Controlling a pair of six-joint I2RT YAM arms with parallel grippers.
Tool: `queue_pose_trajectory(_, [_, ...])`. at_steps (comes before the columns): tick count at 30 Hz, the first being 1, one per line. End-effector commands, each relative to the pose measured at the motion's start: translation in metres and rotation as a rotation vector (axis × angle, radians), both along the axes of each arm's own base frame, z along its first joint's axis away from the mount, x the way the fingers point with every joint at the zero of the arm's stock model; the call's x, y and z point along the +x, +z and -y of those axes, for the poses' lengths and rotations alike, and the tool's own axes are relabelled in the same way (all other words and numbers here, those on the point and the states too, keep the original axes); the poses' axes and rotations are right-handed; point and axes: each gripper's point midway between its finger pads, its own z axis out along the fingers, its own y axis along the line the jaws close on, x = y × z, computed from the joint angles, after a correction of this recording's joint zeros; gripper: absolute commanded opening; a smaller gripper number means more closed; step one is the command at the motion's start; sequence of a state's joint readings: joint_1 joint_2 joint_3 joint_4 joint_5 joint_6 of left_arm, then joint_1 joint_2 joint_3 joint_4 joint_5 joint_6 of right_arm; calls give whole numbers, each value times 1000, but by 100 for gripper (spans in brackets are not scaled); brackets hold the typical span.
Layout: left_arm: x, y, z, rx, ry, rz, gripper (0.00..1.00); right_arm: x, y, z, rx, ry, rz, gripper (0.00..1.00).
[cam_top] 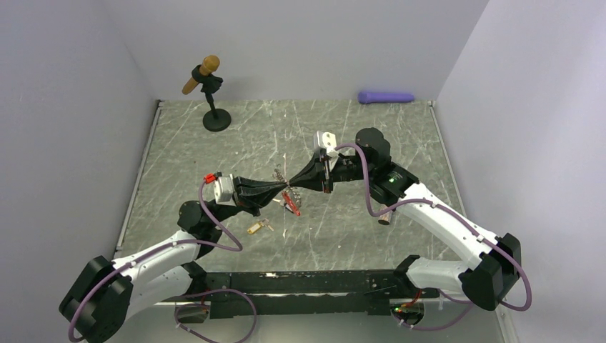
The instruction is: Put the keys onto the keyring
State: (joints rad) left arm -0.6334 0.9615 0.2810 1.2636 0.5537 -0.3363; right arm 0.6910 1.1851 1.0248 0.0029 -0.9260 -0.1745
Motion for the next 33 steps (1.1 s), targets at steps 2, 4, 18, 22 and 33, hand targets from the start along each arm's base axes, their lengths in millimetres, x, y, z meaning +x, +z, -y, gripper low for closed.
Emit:
queue_pose_trajectory(2, [-7,19,-3,-51,-18,59,0,-6,10,-3,39,39,31,8])
queue_pose_trajectory(4, [-6,18,-3,-51,-18,57,0,-7,10,-3,40,46,31,2])
queue_pose_trajectory(18, [-12,-4,-2,126,-73,21,34,-9,-2,8,-55,45,75,0])
queue_pose_trajectory(22, [-11,-15,-5,254,-48,17,39,-5,-13,13,-126,35,106,0])
queue_pose_trajectory(33, [-2,-33,-2,550,-55,51,38,-1,-26,14,-245,35,184,0])
